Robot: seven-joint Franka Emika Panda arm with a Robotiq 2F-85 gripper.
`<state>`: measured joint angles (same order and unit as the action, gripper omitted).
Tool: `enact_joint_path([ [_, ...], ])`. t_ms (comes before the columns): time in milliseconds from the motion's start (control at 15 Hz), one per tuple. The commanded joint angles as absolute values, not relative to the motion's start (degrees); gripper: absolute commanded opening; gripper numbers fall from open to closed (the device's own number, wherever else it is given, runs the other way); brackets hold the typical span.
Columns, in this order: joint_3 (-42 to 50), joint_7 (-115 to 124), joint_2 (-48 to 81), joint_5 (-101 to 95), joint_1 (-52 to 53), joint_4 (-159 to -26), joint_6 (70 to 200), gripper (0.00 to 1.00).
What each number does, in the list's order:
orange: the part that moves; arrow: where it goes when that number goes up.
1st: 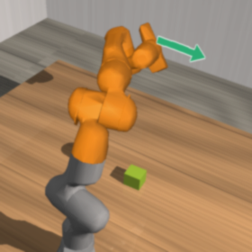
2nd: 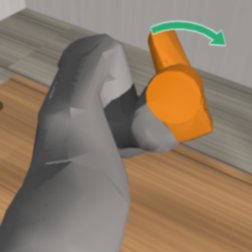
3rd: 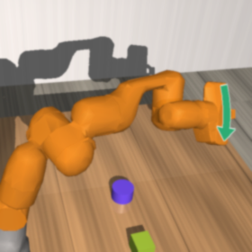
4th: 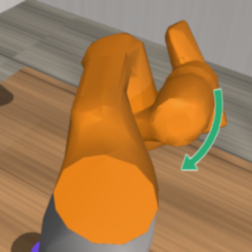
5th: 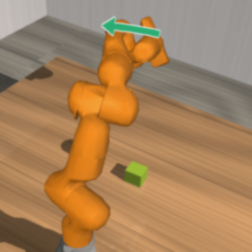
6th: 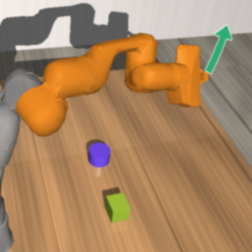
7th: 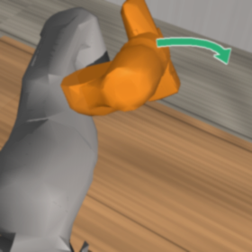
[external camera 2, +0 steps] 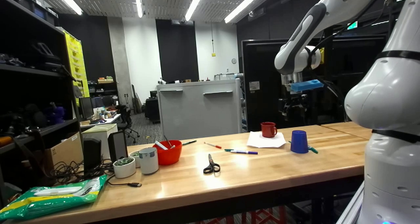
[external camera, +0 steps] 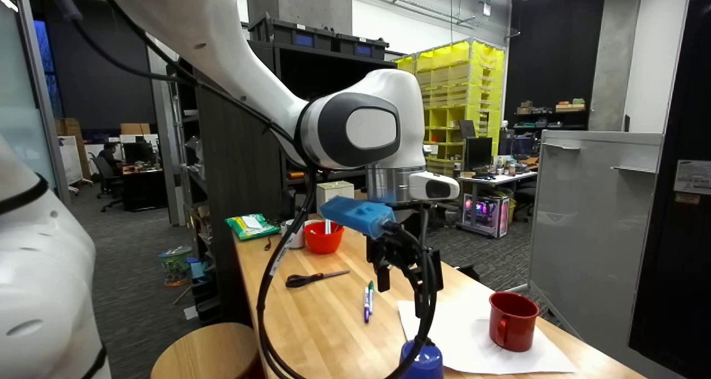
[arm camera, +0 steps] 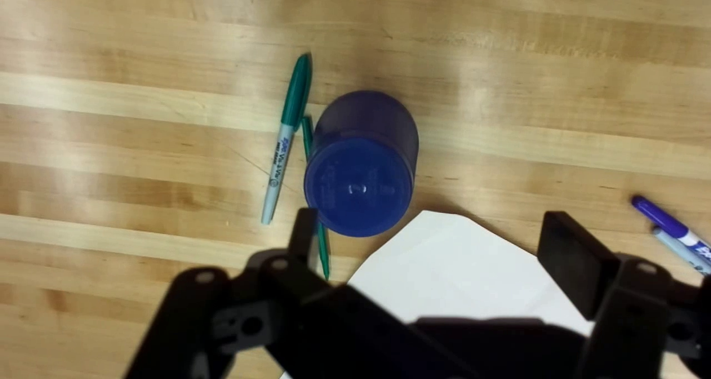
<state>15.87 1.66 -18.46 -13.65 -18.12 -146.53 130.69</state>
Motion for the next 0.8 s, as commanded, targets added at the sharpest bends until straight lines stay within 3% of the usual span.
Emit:
enact_joint_path([
  [0, 15.6, 1.2, -16.5, -12.8, -18.2, -145.9, 130.9, 1.0],
  [733, 17.9, 1.0, -7.5, -12.6, -18.9, -143.9, 131.3, 1.0],
])
